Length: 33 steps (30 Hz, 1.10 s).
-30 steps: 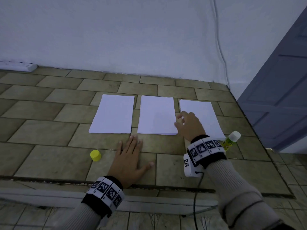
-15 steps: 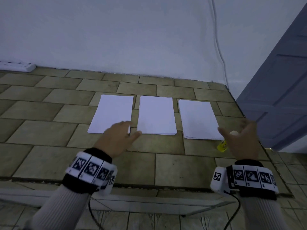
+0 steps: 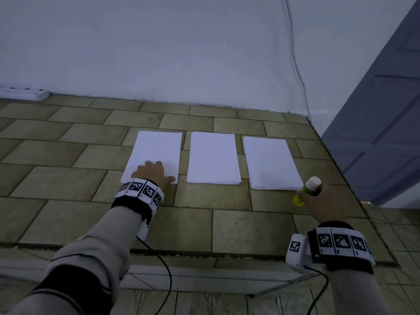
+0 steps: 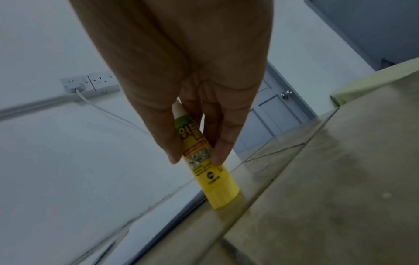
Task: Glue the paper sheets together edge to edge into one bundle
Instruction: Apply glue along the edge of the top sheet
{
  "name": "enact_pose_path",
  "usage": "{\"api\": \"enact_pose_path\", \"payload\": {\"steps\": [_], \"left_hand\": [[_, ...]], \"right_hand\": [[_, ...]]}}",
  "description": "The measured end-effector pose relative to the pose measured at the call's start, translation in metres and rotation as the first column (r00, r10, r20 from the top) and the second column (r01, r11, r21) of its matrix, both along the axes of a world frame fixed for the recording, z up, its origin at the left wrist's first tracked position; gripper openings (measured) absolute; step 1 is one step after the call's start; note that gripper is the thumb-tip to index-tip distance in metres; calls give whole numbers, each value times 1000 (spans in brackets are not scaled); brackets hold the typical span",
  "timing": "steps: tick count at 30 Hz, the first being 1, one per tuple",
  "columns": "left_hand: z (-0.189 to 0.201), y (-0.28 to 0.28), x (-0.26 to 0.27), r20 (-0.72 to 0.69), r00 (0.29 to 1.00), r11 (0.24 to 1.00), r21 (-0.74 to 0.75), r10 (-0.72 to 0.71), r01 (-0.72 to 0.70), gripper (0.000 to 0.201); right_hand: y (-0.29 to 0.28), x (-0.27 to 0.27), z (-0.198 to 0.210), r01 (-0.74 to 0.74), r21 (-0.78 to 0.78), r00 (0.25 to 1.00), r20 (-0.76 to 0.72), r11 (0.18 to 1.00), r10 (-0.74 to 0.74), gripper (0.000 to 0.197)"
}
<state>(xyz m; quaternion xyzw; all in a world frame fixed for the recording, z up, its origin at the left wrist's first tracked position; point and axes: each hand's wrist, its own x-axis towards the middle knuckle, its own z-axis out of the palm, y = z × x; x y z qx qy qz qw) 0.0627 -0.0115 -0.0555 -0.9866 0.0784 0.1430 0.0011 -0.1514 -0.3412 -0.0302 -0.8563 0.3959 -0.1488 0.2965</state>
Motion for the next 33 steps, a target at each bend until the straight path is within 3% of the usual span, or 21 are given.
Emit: {"api": "enact_pose_path", "payload": {"steps": [6,10,12,15,18,20,25,28,33], "left_hand": [[5,5,-2,116,993,999,-31,-35,39,47],[14,10,-8,214,976,979,-204,46,-1,45],[23,12,-15,252,967,946,-320,35,49,46],[38,12,-31,300,946,858,-449,-119,250,45],[48,10,-52,251,900,733,-522,-357,437,48],[50,7,-66,198,847,689,-505,-493,519,50],[46,-1,-95,-4,738,705,-299,-674,643,49],[36,-2,-104,-111,695,702,-180,-710,689,54],[26,4,-114,-237,666,701,-121,-708,703,64]], "right_hand": [[0,0,-1,-10,11,1000,11,1000,10,25],[-2,0,-4,-18,3,1000,17,1000,18,25],[-3,1,-5,-21,2,1000,14,1000,21,25],[-7,2,-8,-28,19,1000,6,999,28,25],[-10,2,-10,-31,27,999,-19,999,32,31],[-11,2,-10,-34,28,999,-24,999,35,33],[-10,1,-10,-66,56,998,-15,996,67,37],[-10,1,-10,-92,68,996,-7,993,93,40],[-10,0,-5,-150,105,989,-2,983,151,49]]}}
